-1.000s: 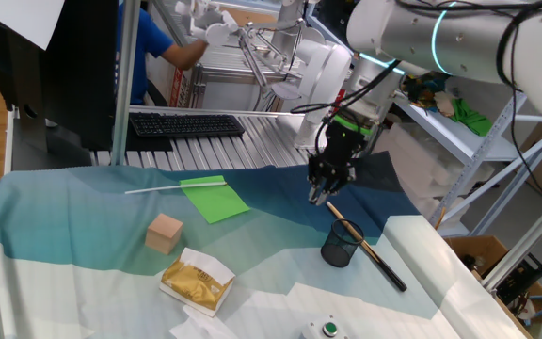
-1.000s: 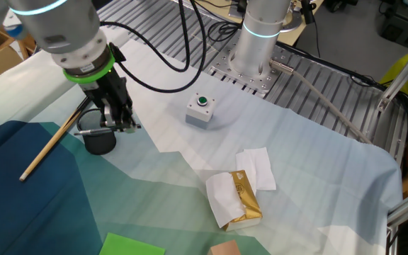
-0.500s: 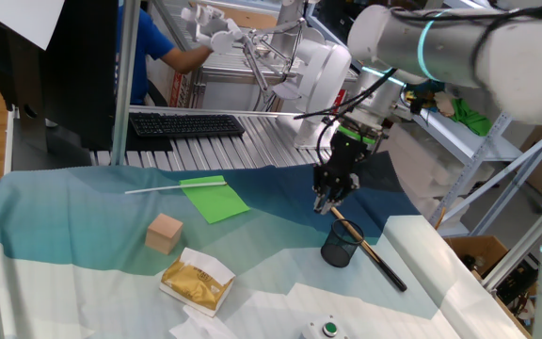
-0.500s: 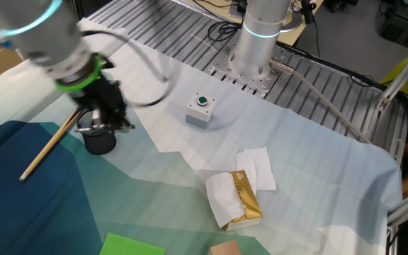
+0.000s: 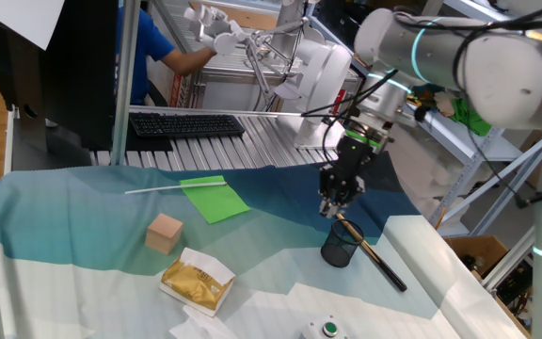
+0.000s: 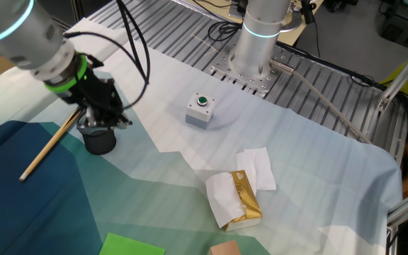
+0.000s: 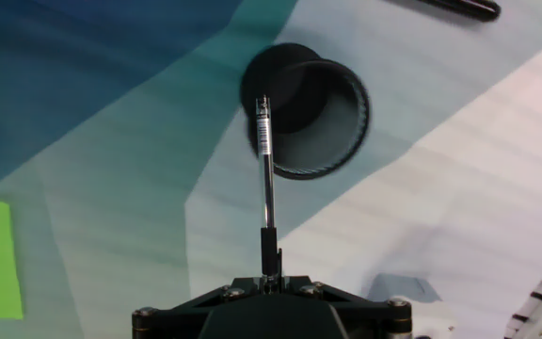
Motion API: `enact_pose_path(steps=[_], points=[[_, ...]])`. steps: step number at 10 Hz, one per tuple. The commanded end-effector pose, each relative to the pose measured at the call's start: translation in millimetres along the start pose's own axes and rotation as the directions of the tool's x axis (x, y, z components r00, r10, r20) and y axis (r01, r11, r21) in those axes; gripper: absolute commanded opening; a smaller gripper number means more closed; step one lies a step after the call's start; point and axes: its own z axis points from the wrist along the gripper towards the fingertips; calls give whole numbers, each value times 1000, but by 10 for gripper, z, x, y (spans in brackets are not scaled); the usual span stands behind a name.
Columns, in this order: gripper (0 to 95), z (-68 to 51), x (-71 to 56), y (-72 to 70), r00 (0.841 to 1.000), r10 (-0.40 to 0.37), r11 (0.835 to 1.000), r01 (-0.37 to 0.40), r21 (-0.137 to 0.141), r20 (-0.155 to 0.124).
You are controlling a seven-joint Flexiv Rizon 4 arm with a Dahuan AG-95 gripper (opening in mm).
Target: Put the pen into the pen holder
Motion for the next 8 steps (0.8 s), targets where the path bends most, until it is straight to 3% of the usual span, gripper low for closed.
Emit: enact_pose_path(steps=[1, 2, 4, 6, 8], points=[[0, 71, 38, -117, 999, 24, 1000, -24, 3, -28], [0, 83, 48, -155, 999, 33, 999, -32, 11, -38], [0, 49, 59, -218, 995, 52, 998, -49, 33, -82], [0, 32, 59, -250, 987, 69, 997, -62, 55, -147], [0, 47, -6, -239, 982, 57, 997, -46, 67, -181]])
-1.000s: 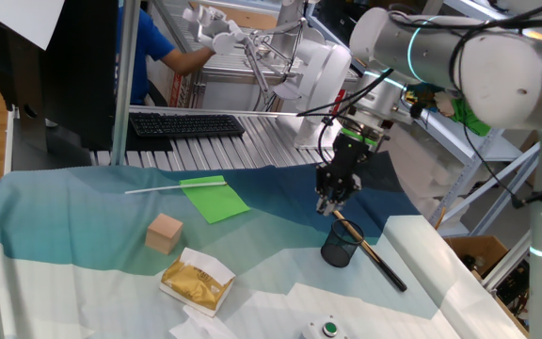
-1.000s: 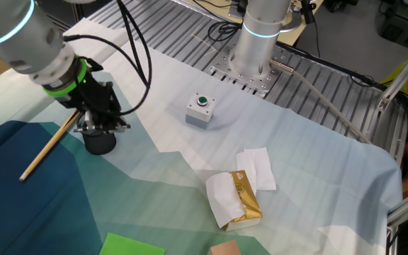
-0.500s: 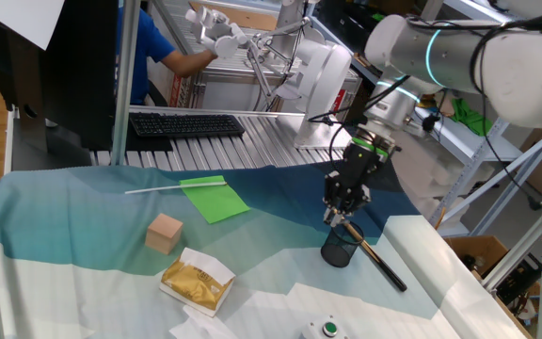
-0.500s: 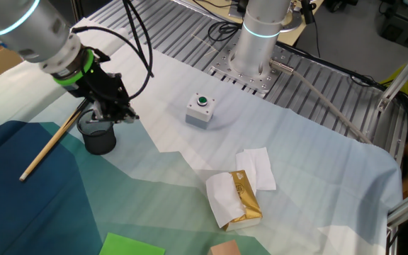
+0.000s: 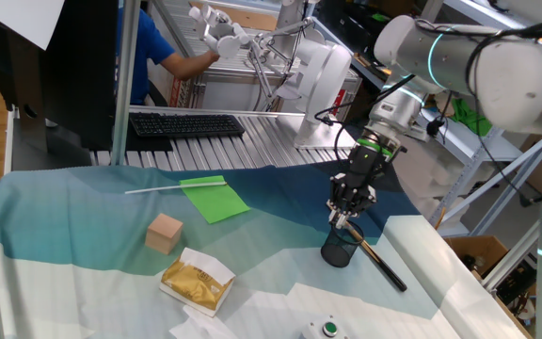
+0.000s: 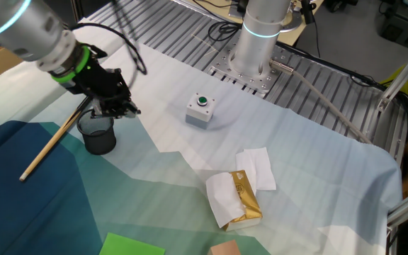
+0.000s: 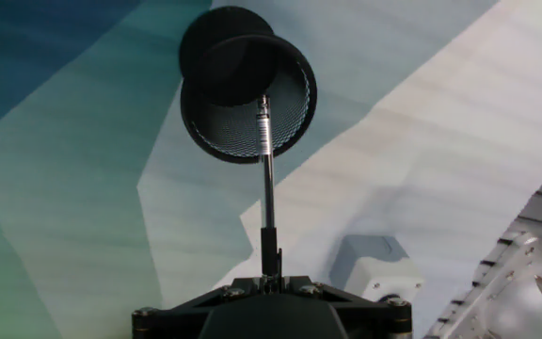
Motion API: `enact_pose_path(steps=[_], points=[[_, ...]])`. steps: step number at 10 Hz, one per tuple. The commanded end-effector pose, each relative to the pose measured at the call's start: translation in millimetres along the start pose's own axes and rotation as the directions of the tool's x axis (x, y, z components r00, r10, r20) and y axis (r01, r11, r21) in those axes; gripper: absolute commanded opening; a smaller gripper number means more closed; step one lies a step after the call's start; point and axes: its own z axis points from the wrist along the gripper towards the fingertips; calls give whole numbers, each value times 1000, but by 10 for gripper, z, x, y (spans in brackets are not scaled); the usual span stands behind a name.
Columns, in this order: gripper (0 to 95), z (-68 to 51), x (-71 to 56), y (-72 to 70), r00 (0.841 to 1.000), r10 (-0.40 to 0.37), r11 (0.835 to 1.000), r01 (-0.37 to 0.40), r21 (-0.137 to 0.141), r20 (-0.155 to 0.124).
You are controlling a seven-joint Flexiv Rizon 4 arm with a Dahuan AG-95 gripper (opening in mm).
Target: Put the pen into the pen holder
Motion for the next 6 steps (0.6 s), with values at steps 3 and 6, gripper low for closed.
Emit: enact_pose_path(steps=[3, 6], points=[[0, 15, -188, 31, 999, -30, 999, 31, 15, -45], [0, 66, -180, -25, 996, -81, 997, 82, 6, -28]])
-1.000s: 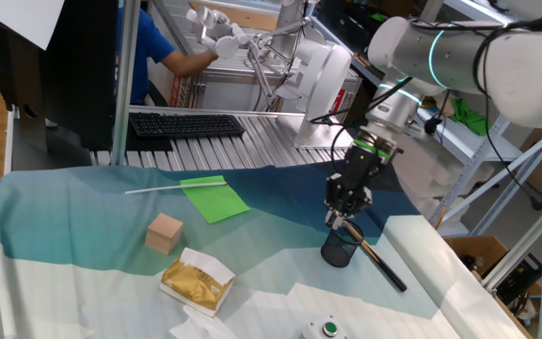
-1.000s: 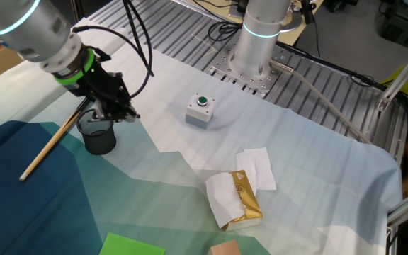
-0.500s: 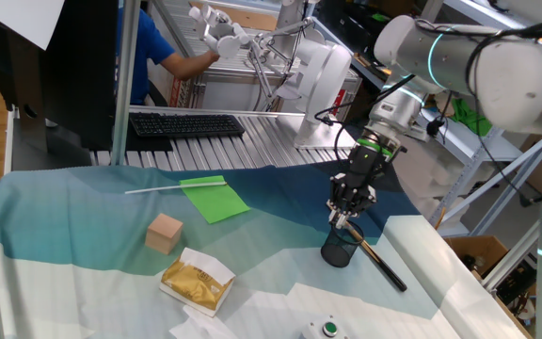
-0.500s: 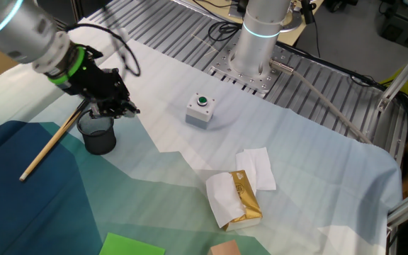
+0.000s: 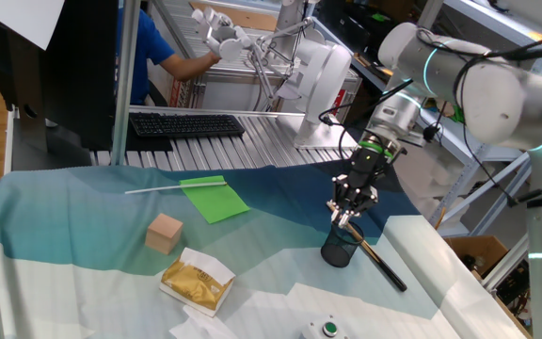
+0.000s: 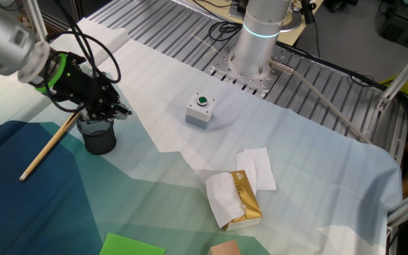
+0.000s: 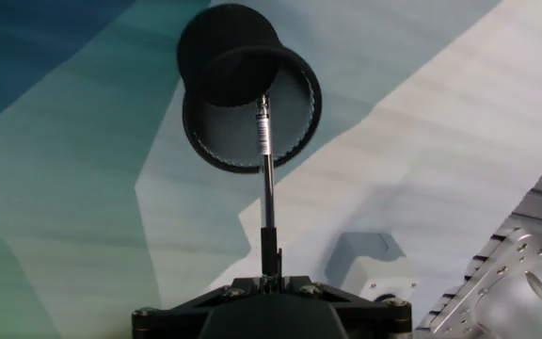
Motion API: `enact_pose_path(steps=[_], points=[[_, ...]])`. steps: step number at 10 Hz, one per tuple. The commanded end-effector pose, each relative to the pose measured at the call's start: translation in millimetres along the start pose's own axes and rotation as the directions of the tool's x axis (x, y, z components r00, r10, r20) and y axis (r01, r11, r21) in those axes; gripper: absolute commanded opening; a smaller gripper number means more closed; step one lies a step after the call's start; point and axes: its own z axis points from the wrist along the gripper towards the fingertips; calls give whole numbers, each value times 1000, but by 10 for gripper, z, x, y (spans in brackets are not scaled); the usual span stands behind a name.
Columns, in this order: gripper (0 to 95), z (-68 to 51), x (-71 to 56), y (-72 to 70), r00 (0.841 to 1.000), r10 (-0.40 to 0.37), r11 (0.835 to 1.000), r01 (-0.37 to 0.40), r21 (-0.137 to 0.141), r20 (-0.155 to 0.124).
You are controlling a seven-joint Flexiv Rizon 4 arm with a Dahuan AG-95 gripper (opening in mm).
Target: Put the pen into the pen holder
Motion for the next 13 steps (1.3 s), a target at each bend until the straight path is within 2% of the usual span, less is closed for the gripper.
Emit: enact_pose_path(steps=[1, 4, 7, 9, 10, 12, 13], points=[[190, 93, 10, -68, 999, -24, 1000, 24, -17, 26], [760, 103, 14, -79, 1000, -6, 1000, 7, -9, 23], [760, 104, 19, -90, 1000, 2, 1000, -2, -9, 26], [760, 102, 78, -116, 998, 1, 1000, -1, -10, 58], [760, 106, 106, -124, 995, -5, 1000, 5, -5, 102], [760, 112, 119, -136, 972, -36, 999, 41, -16, 234], [570, 106, 122, -149, 940, -91, 995, 96, 0, 330]])
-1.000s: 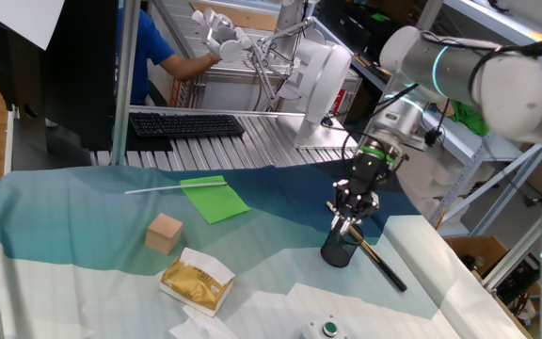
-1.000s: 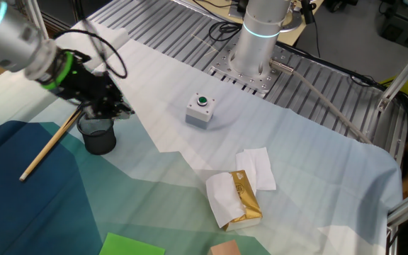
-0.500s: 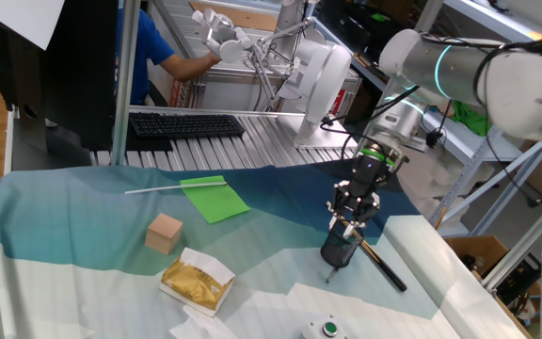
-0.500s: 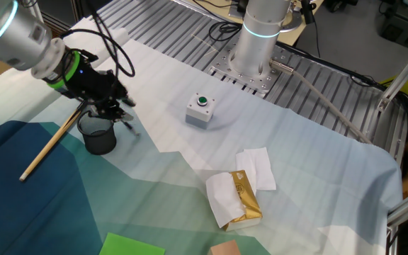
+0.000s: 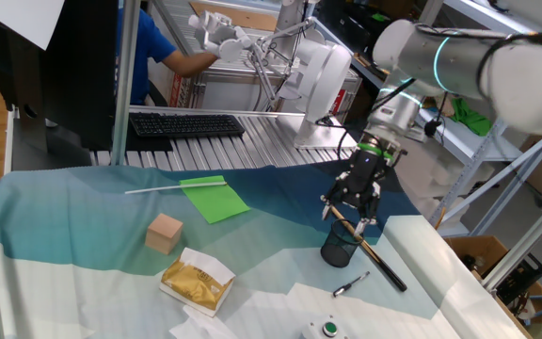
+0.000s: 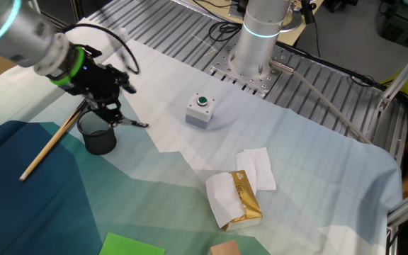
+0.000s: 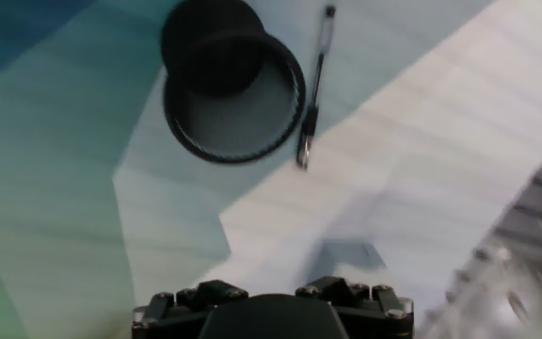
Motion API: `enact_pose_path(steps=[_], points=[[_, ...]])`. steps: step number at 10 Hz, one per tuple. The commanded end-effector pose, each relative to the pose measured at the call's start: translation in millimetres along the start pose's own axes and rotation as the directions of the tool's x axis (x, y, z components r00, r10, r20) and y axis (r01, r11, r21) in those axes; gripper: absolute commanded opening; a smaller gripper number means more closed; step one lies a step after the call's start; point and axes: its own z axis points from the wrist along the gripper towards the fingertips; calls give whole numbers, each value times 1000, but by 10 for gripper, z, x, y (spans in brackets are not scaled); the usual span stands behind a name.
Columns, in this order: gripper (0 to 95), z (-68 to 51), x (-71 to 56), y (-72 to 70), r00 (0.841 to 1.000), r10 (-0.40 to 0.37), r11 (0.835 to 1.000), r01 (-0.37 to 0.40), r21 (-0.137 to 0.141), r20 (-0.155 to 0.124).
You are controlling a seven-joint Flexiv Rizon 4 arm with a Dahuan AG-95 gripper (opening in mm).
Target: Put the pen into the pen holder
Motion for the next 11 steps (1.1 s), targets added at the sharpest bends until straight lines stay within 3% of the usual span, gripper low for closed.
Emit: enact_pose_path(steps=[1, 4, 6, 11], points=[[570, -27, 18, -57, 971, -110, 994, 113, -1, 213], [570, -15, 23, -111, 968, -125, 992, 128, -4, 217], [570, 74, 14, -198, 959, -144, 988, 151, -10, 245], [570, 232, -81, -349, 948, -174, 981, 189, -31, 266]])
